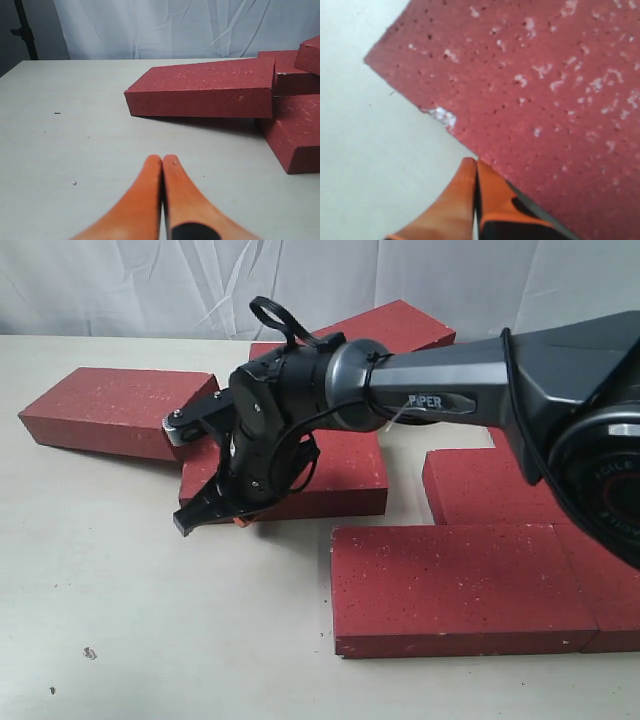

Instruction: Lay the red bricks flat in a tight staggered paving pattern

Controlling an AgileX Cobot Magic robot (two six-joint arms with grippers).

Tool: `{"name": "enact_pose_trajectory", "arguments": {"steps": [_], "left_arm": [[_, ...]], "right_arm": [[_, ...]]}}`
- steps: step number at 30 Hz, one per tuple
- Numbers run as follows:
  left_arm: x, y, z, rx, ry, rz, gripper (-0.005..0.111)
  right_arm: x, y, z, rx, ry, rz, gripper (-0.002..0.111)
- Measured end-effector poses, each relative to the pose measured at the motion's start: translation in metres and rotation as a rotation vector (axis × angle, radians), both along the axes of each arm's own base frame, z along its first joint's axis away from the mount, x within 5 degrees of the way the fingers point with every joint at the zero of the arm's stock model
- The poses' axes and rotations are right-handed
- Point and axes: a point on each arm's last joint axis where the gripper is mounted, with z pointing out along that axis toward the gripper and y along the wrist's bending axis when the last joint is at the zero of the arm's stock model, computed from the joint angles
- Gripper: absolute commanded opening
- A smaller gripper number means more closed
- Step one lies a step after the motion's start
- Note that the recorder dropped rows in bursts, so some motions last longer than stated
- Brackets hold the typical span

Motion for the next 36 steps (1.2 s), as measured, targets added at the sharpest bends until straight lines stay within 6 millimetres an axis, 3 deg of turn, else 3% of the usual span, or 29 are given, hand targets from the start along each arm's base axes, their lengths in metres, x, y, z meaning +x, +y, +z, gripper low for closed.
{"name": "enact_pose_trajectory", "arguments": {"steps": [8,16,28,36], "left_arm": [[0.0,0.0,0.0,0.0,0.0,0.0,0.0],[0.0,0.0,0.0,0.0,0.0,0.0,0.0],[0.0,0.0,0.0,0.0,0.0,0.0,0.0],[0.0,0.0,0.0,0.0,0.0,0.0,0.0]], "right_arm": [[0.011,-0.008,0.0,0.014,-0.004,-0.055,-0.001],[0.009,-0.007,0.001,0.038,0.039,-0.086,-0.001],[0.002,-0.007,0.031,0.109,0.053,-0.083,-0.001],[-0.001,-0.004,0.033,0.148,0.092,-0.094,-0.001]]}}
